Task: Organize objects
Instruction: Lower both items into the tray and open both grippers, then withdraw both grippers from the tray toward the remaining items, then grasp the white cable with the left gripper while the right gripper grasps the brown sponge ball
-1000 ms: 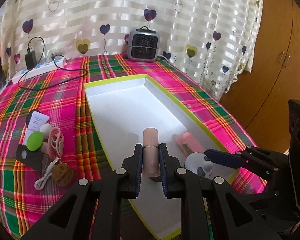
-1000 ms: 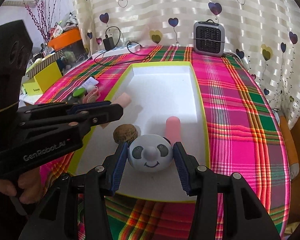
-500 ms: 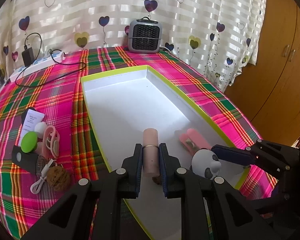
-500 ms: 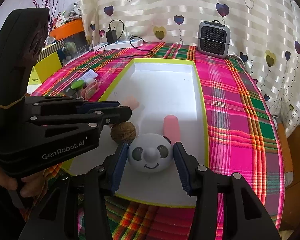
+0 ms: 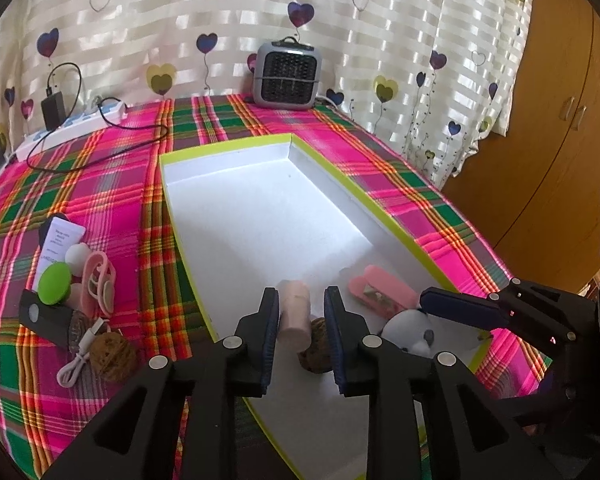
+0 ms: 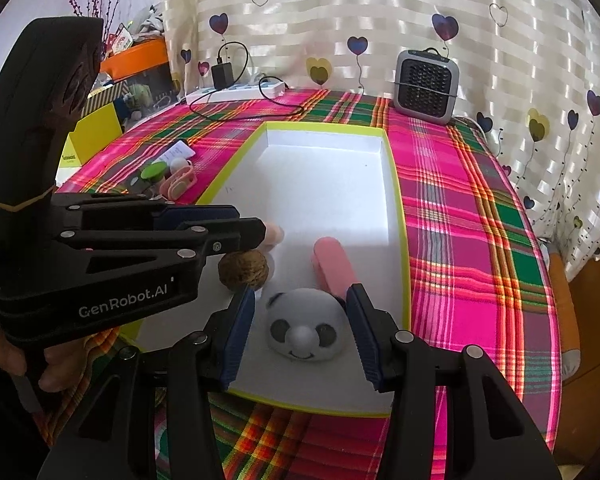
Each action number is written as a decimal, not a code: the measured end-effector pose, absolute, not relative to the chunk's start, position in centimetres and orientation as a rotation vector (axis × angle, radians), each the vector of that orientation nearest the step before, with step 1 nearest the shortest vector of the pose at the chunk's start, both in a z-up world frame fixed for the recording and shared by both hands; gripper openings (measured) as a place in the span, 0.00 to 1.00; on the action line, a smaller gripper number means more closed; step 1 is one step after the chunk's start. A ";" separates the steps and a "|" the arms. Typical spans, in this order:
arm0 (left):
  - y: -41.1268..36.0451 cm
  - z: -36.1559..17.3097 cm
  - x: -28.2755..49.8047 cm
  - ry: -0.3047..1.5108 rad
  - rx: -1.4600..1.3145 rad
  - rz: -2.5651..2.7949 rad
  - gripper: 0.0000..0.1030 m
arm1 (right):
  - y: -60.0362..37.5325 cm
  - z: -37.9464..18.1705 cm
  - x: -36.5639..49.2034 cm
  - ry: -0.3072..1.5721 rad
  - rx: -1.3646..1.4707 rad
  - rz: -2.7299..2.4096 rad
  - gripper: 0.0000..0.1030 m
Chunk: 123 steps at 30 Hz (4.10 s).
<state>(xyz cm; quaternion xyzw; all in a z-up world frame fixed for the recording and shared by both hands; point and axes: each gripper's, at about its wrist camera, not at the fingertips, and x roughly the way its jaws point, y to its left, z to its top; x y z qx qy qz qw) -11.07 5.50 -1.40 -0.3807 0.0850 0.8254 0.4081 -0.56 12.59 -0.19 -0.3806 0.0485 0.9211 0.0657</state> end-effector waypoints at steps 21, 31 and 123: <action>0.5 0.6 -11.0 0.091 -0.903 2.169 0.24 | 10.1 2.0 -0.9 0.171 -1.041 2.785 0.47; -2.5 0.8 -11.4 0.042 -0.887 2.224 0.28 | 7.9 2.3 -2.0 0.166 -1.059 2.838 0.47; -7.5 -3.9 -17.9 0.125 -1.101 2.140 0.29 | 3.2 0.0 -11.9 0.069 -1.335 2.916 0.31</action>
